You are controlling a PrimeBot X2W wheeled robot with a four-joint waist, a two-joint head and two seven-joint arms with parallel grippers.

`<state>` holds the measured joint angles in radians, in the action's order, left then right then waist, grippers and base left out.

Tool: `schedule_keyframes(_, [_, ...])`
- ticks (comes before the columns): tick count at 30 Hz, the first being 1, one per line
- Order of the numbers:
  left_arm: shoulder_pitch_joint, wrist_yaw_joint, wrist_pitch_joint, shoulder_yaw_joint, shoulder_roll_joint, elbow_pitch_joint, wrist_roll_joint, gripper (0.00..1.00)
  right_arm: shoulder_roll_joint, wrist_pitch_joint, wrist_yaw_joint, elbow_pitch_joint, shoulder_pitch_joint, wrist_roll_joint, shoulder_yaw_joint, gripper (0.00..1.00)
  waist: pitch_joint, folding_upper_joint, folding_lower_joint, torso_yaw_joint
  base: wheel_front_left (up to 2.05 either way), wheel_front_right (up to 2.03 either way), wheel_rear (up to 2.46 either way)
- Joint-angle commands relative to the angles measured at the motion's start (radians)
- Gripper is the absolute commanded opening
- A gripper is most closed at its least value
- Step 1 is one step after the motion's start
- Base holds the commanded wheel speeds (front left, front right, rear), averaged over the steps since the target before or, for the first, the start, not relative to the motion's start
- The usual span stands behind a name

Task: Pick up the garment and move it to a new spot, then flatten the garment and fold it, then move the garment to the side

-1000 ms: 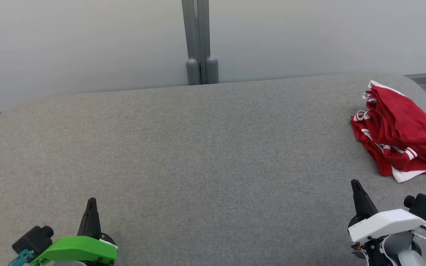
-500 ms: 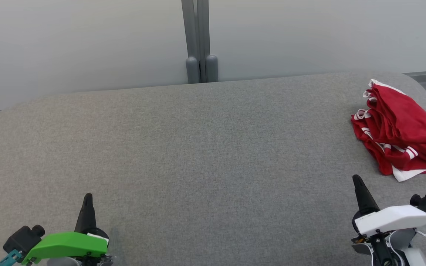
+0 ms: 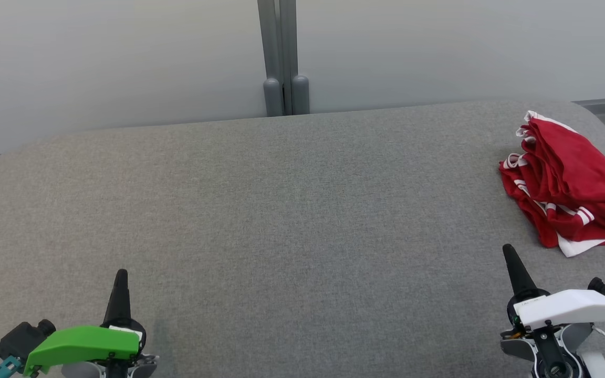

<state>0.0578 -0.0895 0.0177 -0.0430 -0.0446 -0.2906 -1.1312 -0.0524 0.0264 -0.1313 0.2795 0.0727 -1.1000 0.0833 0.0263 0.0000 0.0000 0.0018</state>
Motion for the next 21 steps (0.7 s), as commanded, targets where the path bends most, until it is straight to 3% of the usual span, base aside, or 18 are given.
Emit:
schedule_keyframes(1, [0.03,-0.01,-0.008,-0.008,-0.006,0.015,-0.032,0.0,-0.003,0.009,0.0,-0.014,0.024,-0.028,0.004,0.0,-0.001,0.0,0.0,0.0,0.0,0.0,0.0])
schedule_keyframes(21, [0.042,-0.023,-0.058,-0.034,-0.007,0.027,-0.209,0.0,-0.001,0.041,0.0,-0.023,0.03,-0.218,0.015,0.0,-0.01,0.0,0.0,-0.001,0.0,0.0,0.0])
